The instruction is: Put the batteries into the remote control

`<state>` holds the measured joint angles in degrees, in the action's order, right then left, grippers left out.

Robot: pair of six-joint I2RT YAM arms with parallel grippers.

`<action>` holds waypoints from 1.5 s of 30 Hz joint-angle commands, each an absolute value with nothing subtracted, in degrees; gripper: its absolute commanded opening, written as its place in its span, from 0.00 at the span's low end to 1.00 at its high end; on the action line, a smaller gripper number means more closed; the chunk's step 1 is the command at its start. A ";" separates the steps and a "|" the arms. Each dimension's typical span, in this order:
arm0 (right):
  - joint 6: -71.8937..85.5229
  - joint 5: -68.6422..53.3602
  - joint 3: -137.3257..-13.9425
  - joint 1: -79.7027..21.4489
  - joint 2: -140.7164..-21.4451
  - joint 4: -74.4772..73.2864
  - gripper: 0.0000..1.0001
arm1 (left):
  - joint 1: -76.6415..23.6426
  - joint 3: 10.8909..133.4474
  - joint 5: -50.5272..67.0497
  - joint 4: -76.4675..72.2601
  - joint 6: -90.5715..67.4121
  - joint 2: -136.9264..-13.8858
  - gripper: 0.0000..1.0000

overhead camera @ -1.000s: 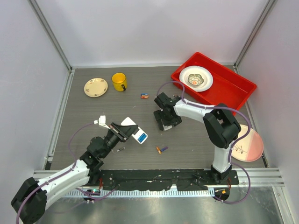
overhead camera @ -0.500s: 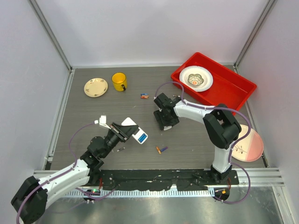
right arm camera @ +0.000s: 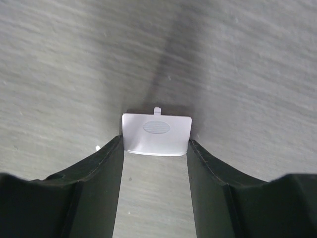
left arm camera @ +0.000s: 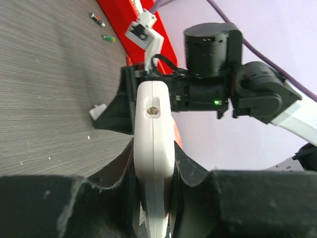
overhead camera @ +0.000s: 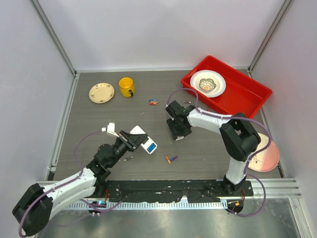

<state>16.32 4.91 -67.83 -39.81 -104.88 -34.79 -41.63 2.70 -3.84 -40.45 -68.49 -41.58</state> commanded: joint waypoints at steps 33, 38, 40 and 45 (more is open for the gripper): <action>13.71 -4.31 -91.93 -59.85 -91.05 -72.95 0.01 | -45.52 11.25 -5.98 -67.50 -68.99 -69.70 0.00; 13.62 -1.77 -93.43 -59.85 -93.78 -72.07 0.01 | -46.32 11.07 -5.89 -68.03 -69.26 -69.87 0.00; 13.62 -1.15 -93.43 -59.85 -94.48 -71.81 0.01 | -46.58 11.07 -5.63 -68.29 -69.26 -69.79 0.00; 14.33 -0.53 -94.30 -59.85 -95.53 -69.43 0.01 | -46.93 11.16 -5.45 -68.55 -69.26 -69.79 0.00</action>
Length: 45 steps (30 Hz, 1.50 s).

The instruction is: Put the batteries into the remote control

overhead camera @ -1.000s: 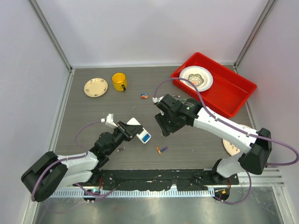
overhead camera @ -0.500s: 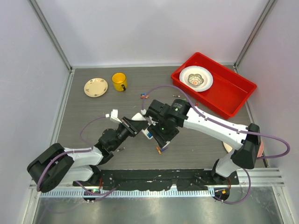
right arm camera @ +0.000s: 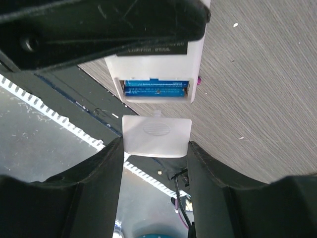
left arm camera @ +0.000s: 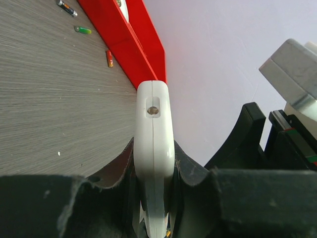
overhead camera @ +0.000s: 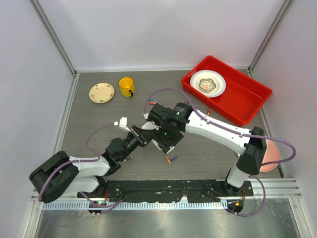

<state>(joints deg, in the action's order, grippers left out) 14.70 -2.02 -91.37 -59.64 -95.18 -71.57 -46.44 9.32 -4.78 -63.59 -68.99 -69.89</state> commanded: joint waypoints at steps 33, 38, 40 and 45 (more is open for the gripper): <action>14.68 1.50 -94.74 -59.33 -96.24 -66.36 0.01 | -48.60 11.07 -4.57 -71.10 -69.43 -71.28 0.00; 15.38 0.70 -95.27 -59.33 -95.89 -66.18 0.01 | -48.69 11.16 -4.92 -71.28 -69.35 -71.63 0.00; 15.38 0.79 -95.27 -59.33 -95.71 -66.18 0.01 | -48.69 11.07 -5.18 -71.37 -69.35 -71.72 0.00; 15.64 -1.40 -95.62 -59.33 -95.54 -66.01 0.01 | -48.69 11.34 -5.27 -71.37 -69.17 -71.72 0.00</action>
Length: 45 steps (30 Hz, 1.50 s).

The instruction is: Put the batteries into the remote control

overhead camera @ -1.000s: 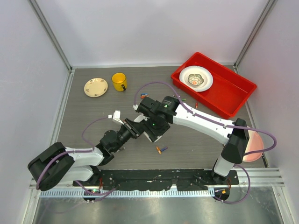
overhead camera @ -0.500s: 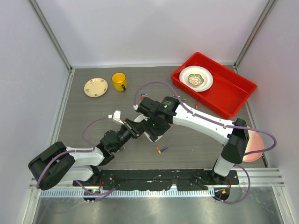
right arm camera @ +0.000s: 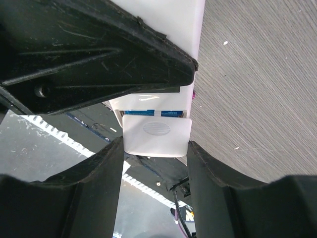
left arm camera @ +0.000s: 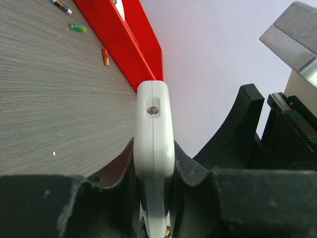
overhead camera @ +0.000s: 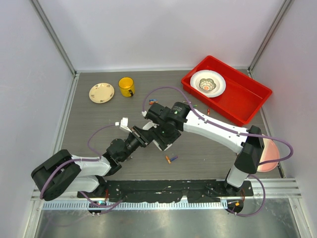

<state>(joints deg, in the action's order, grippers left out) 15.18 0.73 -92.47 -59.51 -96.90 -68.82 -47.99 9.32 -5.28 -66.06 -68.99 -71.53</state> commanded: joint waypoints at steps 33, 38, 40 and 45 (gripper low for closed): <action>14.15 1.67 -93.60 -59.24 -95.62 -67.50 0.01 | -48.60 11.08 -1.94 -75.58 -70.58 -72.15 0.00; 13.71 2.11 -93.52 -59.15 -95.45 -67.94 0.01 | -48.60 11.25 -0.35 -77.61 -70.93 -72.77 0.00; 13.62 1.93 -93.52 -59.15 -95.54 -68.29 0.01 | -48.60 11.25 -0.26 -77.69 -70.93 -73.04 0.00; 13.62 2.11 -93.43 -59.15 -95.01 -68.82 0.01 | -48.60 10.99 -0.44 -78.13 -71.10 -73.65 0.00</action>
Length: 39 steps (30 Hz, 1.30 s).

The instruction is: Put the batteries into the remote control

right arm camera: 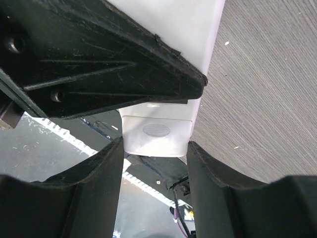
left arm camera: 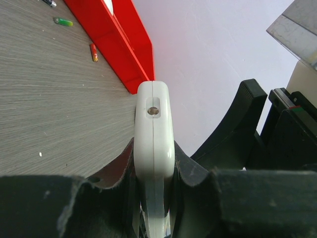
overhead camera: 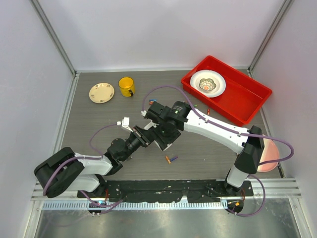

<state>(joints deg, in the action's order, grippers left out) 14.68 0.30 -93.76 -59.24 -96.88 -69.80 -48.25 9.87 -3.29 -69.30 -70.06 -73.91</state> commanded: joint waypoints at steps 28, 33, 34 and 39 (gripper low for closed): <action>13.45 3.51 -92.37 -58.98 -95.36 -68.20 0.01 | -48.52 12.74 5.18 -82.52 -72.77 -76.46 0.00; 13.45 2.82 -92.64 -58.80 -96.24 -68.29 0.01 | -48.52 12.57 5.62 -84.81 -73.21 -77.17 0.00; 13.36 2.64 -92.64 -58.71 -96.33 -68.20 0.01 | -48.52 12.57 5.62 -84.81 -73.30 -76.91 0.00; 13.62 2.55 -91.15 -58.71 -95.89 -68.29 0.01 | -48.60 12.39 5.10 -84.90 -73.21 -75.85 0.00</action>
